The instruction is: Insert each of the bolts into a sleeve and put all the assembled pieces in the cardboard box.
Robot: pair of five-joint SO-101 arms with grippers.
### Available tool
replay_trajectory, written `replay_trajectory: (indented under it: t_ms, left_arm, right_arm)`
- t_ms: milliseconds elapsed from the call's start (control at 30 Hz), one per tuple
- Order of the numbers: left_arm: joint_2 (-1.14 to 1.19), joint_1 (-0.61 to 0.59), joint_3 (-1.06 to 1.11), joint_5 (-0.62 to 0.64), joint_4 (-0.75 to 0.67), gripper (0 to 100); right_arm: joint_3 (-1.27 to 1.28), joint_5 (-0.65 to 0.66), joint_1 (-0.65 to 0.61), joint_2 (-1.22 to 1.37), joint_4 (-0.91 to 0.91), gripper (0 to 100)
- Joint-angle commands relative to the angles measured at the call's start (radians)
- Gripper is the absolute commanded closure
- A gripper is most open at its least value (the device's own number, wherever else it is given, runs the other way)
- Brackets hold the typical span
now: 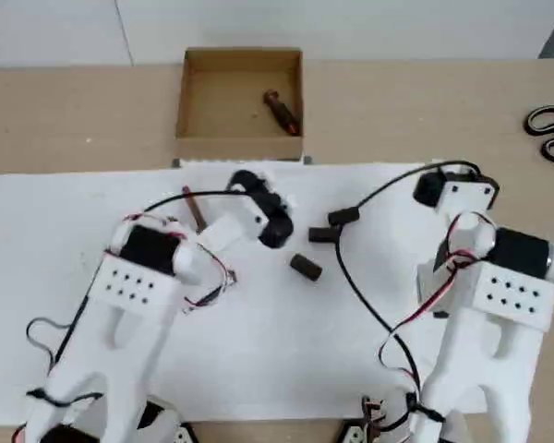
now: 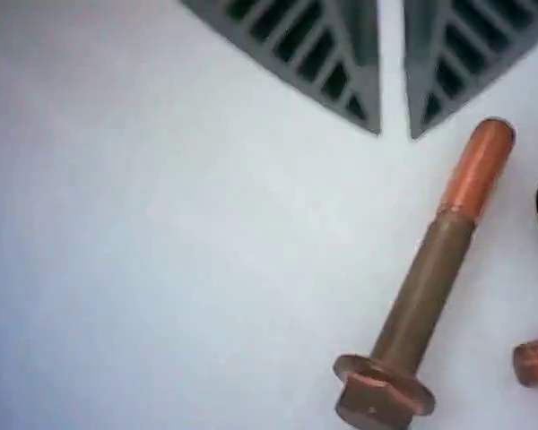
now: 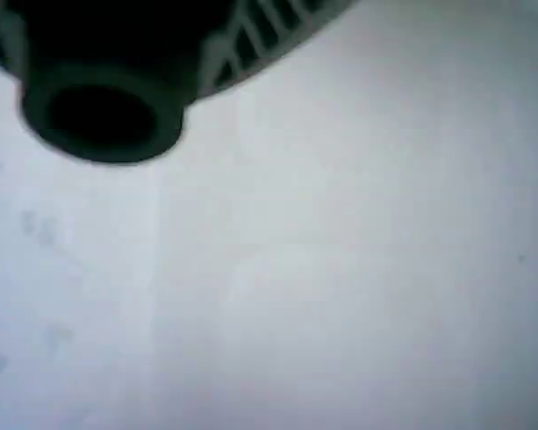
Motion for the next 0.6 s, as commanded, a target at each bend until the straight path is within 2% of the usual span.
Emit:
replay_trajectory:
  t_ms: [0,133,400,567]
  left_arm:
    - [0.068,0.002,-0.077,-0.072,0.006,96]
    - [0.158,-0.026,-0.111,-0.135,0.000,91]
    - [0.377,-0.143,-0.211,-0.281,0.006,91]
    - [0.448,-0.144,-0.242,-0.319,0.009,91]
  right_arm:
    - [0.017,-0.003,0.036,-0.054,0.001,99.5]
    - [0.025,-0.003,0.044,-0.070,0.001,99.5]
    - [0.026,-0.005,0.044,-0.070,0.001,99.5]
    - [0.026,-0.006,0.044,-0.067,0.001,99.5]
